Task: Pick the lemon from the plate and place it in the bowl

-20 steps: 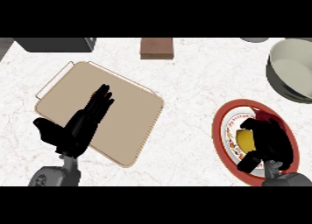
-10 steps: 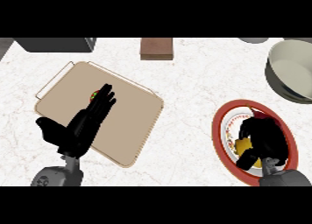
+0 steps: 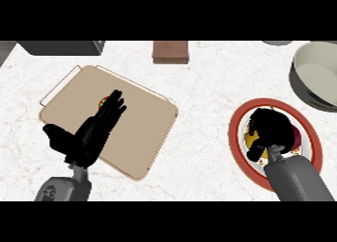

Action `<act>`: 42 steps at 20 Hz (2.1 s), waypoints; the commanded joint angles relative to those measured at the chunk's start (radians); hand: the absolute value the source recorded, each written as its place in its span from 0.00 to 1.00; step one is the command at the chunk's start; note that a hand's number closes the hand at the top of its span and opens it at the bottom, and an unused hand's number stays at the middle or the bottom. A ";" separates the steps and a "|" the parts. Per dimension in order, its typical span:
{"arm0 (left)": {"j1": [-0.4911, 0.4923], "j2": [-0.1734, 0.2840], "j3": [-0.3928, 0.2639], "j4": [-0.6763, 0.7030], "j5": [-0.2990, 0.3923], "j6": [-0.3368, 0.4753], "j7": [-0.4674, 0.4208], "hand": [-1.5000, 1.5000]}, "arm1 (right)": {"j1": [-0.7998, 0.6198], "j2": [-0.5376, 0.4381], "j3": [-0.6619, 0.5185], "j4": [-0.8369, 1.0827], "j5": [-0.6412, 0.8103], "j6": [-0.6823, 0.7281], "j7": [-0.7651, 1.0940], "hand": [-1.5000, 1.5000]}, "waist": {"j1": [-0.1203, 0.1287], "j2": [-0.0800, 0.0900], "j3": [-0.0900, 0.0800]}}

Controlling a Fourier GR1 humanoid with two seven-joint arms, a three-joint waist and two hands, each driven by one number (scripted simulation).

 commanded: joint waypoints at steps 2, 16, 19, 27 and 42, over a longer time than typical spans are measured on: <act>0.084 0.017 -0.009 -0.133 0.010 -0.008 0.061 0.50 | -0.109 0.000 -0.055 0.122 0.038 -0.019 -0.002 1.00 | 0.002 0.002 0.007; 0.051 0.021 0.018 -0.091 0.015 -0.024 0.035 0.50 | -0.191 0.008 -0.044 -0.544 0.110 0.210 0.304 1.00 | -0.007 -0.002 0.006; 0.002 -0.009 0.016 -0.038 -0.015 0.016 0.038 0.50 | -0.322 -0.005 -0.111 -0.547 0.081 0.331 0.336 1.00 | -0.005 0.001 0.006; -0.033 -0.014 0.016 -0.051 -0.011 0.009 0.070 0.50 | -0.464 -0.062 -0.272 -0.358 0.063 0.248 0.236 1.00 | 0.003 0.004 0.007; 0.007 -0.020 0.013 0.008 -0.034 -0.019 -0.011 0.50 | -0.511 -0.303 -0.508 0.206 0.013 -0.147 -0.168 1.00 | 0.009 0.008 0.007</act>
